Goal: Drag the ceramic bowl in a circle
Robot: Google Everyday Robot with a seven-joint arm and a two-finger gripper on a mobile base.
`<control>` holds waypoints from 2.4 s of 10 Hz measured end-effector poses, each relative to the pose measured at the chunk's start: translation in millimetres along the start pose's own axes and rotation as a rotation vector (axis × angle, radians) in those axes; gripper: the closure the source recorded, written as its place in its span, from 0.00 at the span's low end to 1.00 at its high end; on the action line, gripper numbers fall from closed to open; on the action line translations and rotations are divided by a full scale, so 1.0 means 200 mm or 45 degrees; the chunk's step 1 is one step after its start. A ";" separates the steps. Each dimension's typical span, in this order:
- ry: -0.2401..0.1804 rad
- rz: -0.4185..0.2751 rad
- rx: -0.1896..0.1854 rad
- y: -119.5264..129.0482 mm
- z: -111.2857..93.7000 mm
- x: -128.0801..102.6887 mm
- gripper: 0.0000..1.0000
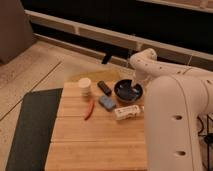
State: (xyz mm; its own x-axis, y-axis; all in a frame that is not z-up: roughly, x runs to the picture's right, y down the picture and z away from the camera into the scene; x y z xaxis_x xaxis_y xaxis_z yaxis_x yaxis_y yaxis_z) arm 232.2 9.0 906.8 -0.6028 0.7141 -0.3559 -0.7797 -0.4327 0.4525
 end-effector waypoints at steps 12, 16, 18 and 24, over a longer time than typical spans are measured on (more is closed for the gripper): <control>0.195 0.078 -0.085 -0.02 0.33 0.04 0.85; 0.089 0.141 -0.109 -0.04 0.23 -0.18 1.00; 0.055 0.170 -0.137 -0.04 0.16 -0.27 1.00; 0.167 0.025 -0.194 0.19 0.23 -0.08 1.00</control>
State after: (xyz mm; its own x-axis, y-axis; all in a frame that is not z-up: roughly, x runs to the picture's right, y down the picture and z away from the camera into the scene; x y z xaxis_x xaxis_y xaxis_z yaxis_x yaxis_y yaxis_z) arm 220.7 6.7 967.6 -0.6274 0.6310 -0.4563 -0.7781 -0.5312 0.3353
